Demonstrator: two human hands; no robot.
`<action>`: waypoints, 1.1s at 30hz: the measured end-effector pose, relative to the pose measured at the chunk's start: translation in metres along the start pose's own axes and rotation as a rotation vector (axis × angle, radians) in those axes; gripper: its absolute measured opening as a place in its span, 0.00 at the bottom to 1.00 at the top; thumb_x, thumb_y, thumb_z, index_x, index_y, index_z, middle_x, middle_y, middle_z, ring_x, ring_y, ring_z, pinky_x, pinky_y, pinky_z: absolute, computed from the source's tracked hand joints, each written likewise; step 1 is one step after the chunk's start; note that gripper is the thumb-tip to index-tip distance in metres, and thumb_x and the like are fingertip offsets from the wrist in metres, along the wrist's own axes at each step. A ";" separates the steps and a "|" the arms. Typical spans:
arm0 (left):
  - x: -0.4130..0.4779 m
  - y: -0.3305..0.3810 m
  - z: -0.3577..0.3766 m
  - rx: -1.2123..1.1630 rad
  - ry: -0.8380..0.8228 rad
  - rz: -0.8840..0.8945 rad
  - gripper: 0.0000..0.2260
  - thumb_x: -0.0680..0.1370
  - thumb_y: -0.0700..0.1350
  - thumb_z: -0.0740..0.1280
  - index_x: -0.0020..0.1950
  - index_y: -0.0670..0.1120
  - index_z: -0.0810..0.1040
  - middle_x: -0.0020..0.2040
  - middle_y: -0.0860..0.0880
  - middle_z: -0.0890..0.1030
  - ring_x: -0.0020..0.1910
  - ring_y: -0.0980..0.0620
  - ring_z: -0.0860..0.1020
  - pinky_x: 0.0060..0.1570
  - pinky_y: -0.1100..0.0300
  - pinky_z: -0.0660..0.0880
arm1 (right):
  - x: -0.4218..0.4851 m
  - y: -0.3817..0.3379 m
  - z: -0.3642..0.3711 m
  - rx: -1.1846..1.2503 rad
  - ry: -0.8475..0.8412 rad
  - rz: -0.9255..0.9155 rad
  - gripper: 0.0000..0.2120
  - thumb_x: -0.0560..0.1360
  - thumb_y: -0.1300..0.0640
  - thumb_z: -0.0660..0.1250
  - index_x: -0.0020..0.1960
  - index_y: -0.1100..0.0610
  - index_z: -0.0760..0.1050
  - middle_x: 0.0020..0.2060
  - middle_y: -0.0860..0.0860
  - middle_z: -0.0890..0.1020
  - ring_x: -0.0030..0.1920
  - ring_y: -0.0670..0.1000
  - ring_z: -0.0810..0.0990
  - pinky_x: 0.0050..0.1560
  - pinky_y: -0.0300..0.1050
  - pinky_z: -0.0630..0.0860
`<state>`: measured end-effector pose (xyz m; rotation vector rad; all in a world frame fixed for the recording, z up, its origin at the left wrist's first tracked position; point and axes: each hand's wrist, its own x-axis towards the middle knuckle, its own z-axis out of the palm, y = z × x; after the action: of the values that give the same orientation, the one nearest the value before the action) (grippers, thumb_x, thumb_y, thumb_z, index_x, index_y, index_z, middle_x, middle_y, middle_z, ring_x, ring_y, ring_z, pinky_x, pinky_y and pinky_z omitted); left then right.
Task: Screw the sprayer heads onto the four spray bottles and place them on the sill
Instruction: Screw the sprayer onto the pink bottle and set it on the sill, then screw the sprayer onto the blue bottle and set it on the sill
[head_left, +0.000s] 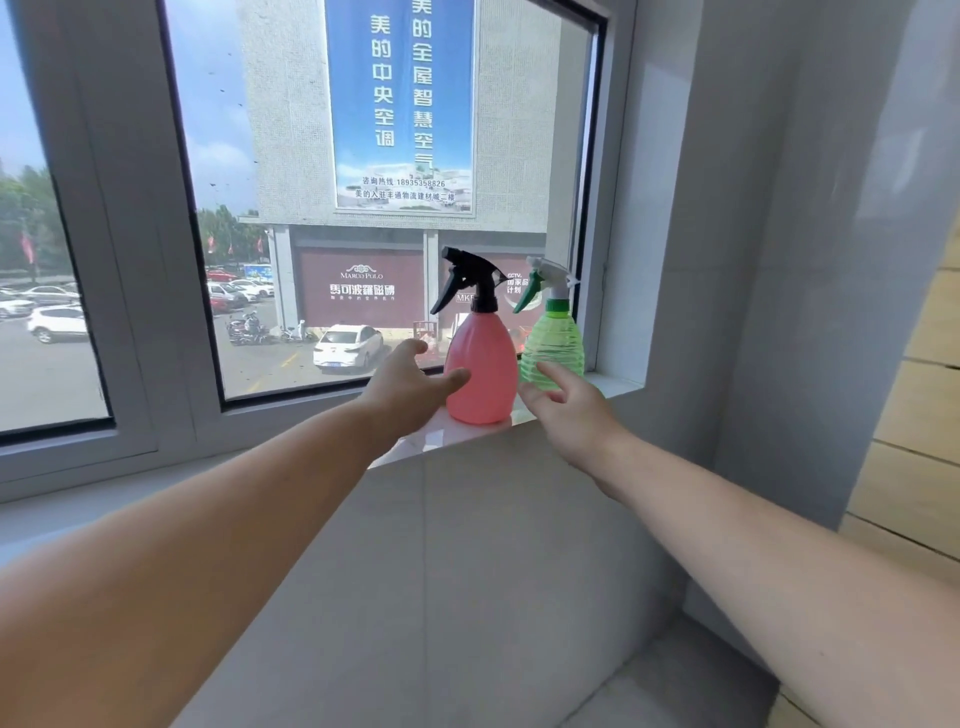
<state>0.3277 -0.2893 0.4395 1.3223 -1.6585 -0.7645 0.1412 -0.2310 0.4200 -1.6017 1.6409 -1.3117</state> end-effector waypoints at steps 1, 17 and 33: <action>-0.004 0.003 -0.003 -0.003 0.026 -0.001 0.35 0.78 0.54 0.74 0.80 0.45 0.65 0.70 0.42 0.78 0.56 0.44 0.79 0.48 0.55 0.77 | -0.007 0.003 -0.004 0.001 -0.003 0.003 0.28 0.79 0.43 0.63 0.77 0.45 0.62 0.73 0.53 0.72 0.71 0.51 0.71 0.65 0.47 0.70; -0.156 -0.069 0.138 0.068 -0.525 -0.063 0.08 0.81 0.46 0.71 0.56 0.43 0.80 0.46 0.47 0.84 0.45 0.50 0.83 0.46 0.55 0.82 | -0.213 0.237 -0.043 -0.008 0.044 0.566 0.11 0.79 0.56 0.66 0.41 0.59 0.80 0.40 0.58 0.85 0.33 0.51 0.80 0.42 0.46 0.76; -0.236 -0.267 0.322 0.703 -1.108 -0.272 0.34 0.80 0.57 0.68 0.81 0.47 0.61 0.78 0.42 0.67 0.74 0.42 0.71 0.70 0.51 0.72 | -0.283 0.442 -0.010 0.027 -0.072 1.024 0.13 0.75 0.51 0.71 0.55 0.59 0.79 0.42 0.53 0.81 0.40 0.52 0.80 0.45 0.47 0.78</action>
<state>0.1738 -0.1440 0.0080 1.7649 -2.8358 -1.2810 -0.0219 -0.0279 -0.0360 -0.5615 1.9454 -0.6967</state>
